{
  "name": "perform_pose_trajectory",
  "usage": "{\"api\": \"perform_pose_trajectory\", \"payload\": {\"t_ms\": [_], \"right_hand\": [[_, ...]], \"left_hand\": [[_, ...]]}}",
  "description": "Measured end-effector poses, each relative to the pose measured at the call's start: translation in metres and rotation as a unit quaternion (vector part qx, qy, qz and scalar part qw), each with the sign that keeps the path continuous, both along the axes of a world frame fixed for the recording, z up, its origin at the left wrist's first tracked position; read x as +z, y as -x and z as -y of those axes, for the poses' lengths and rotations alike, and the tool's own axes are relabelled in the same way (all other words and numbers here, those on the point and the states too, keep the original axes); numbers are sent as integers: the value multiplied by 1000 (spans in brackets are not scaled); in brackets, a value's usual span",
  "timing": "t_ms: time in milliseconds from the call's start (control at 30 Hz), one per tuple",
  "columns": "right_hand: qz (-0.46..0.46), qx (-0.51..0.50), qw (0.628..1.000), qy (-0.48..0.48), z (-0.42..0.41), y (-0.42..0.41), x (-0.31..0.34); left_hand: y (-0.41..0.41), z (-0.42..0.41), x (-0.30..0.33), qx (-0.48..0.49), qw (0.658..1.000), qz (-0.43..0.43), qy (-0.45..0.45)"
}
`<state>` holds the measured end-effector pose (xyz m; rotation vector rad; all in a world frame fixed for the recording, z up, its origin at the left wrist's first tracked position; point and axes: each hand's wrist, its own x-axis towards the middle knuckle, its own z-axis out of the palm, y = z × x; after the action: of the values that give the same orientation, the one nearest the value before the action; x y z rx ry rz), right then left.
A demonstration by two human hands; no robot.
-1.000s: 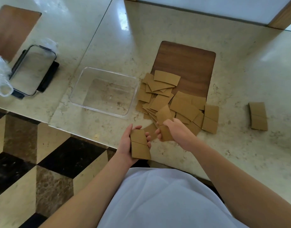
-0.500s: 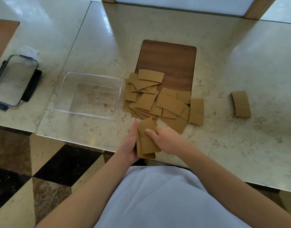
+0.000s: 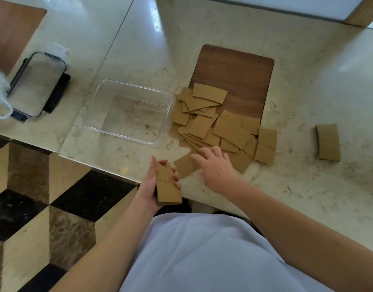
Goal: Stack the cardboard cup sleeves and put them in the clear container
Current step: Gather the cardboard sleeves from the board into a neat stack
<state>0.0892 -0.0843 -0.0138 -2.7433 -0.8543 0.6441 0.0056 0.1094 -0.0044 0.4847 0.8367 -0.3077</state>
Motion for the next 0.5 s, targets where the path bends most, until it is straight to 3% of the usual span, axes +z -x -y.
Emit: {"api": "perform_pose_trajectory", "payload": {"t_ms": [167,367,500], "right_hand": [[2,132,990,53,-40,-12,2],[45,159,978,128,-70,-25,6],[60,134,985,86,-65,-24,7]], "left_hand": [[10,-8,3,9,1000,4,-6],[14,-18,4,21,1000,-9,1],[15,-21,-1,14,1000,-18,0]]}}
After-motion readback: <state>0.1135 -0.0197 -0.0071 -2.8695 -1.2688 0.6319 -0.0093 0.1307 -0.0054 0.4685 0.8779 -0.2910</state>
